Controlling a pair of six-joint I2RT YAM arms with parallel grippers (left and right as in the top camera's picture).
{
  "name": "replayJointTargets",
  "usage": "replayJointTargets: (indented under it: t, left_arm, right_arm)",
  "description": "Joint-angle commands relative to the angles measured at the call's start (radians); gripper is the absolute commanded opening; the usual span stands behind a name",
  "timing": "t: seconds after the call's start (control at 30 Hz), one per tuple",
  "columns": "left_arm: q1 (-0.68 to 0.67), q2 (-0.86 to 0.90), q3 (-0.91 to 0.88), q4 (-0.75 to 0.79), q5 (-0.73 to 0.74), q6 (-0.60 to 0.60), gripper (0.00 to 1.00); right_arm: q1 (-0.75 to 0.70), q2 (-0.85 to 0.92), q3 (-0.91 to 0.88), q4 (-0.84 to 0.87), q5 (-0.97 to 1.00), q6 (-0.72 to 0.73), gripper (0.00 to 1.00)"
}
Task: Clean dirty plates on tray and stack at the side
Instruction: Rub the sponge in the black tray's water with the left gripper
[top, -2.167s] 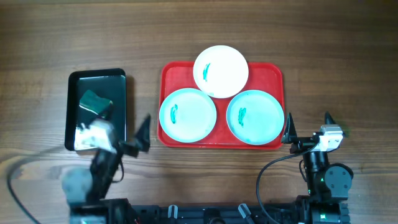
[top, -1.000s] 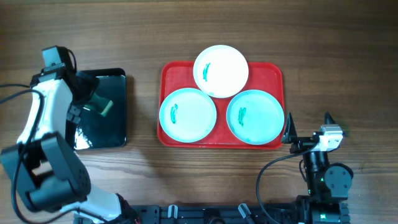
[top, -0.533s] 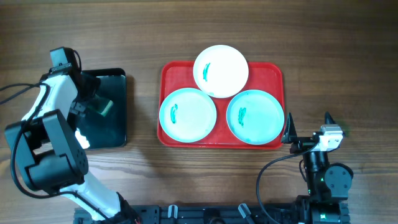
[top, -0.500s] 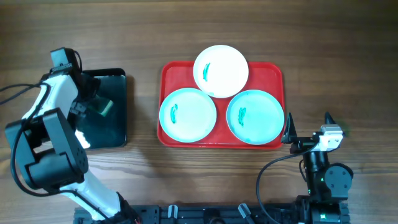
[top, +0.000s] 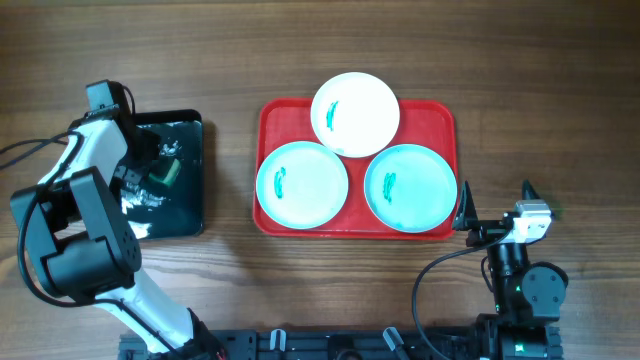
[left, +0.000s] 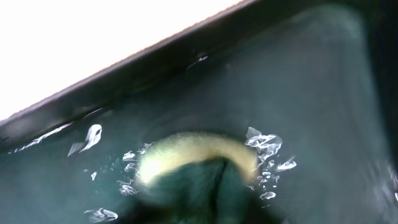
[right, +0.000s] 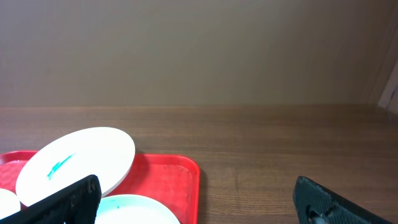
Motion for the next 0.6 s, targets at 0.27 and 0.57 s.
replayJointTargets:
  t: [0.27, 0.57]
  left_arm:
    - [0.005, 0.017, 0.009, -0.147, 0.185, 0.002, 0.37]
    - [0.004, 0.017, 0.009, -0.128, 0.187, 0.002, 1.00]
  right_arm:
    - [-0.005, -0.003, -0.002, 0.002, 0.002, -0.012, 1.00]
    - [-0.005, -0.003, -0.002, 0.002, 0.002, -0.012, 1.00]
